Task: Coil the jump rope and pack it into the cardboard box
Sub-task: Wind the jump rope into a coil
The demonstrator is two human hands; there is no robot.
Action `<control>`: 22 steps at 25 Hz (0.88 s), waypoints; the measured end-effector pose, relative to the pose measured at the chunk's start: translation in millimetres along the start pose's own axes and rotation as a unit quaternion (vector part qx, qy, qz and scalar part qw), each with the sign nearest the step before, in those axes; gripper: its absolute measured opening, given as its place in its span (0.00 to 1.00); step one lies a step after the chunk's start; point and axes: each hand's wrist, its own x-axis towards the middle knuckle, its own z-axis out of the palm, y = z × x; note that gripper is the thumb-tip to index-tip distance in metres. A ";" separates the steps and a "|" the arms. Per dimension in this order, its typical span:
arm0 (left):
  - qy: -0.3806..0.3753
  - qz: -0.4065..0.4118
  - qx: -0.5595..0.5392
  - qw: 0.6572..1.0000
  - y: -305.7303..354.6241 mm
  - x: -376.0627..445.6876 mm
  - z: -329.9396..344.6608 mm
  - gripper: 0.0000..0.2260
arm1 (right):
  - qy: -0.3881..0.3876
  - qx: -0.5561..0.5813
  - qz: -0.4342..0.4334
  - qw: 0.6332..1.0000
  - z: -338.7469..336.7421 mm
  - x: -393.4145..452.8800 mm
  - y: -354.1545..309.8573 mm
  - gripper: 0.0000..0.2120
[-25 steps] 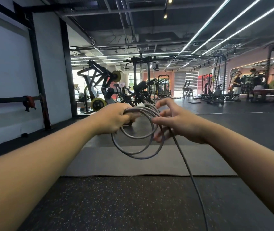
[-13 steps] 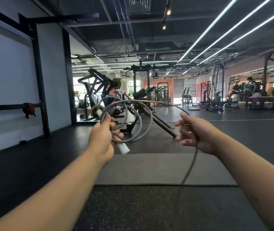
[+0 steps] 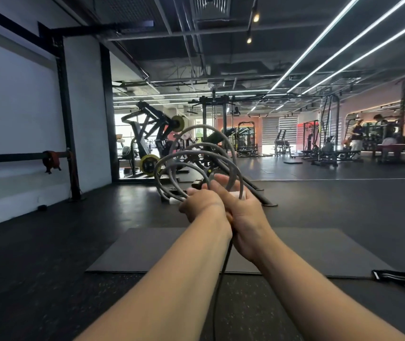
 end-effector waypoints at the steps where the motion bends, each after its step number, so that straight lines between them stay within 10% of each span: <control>1: -0.033 -0.014 0.013 0.999 -4.9 -1.8 -4.0 0.21 | 0.021 0.009 -0.017 1.000 0.7 0.9 -3.7 0.18; 6: -0.104 -0.082 0.045 0.990 -21.0 -2.9 -34.8 0.13 | -0.011 -0.088 -0.004 0.996 -3.2 -2.1 -21.7 0.07; 10: 0.025 0.056 0.171 0.983 -10.7 17.9 -65.4 0.64 | -0.061 -0.161 0.018 0.985 -15.8 2.3 -41.3 0.10; 11: 0.074 0.204 0.259 0.941 -4.9 15.3 -75.3 0.66 | -0.064 -0.199 0.030 0.977 -19.6 3.0 -47.1 0.12; 13: 0.046 0.574 0.427 0.697 6.9 4.7 -92.1 0.63 | -0.078 -0.280 0.056 0.955 -24.5 1.8 -55.4 0.15; 15: -0.105 0.676 0.571 0.454 24.4 -10.6 -80.4 0.63 | -0.111 -0.347 0.072 0.929 -22.2 -1.1 -59.4 0.18; 16: -0.163 0.647 0.636 0.388 27.3 -13.5 -70.1 0.64 | -0.134 -0.374 0.070 0.915 -19.4 -1.2 -60.0 0.18; 22: -0.384 0.480 0.637 0.465 24.1 2.9 -46.7 0.61 | -0.209 -0.458 0.083 0.860 -12.6 -4.8 -60.6 0.08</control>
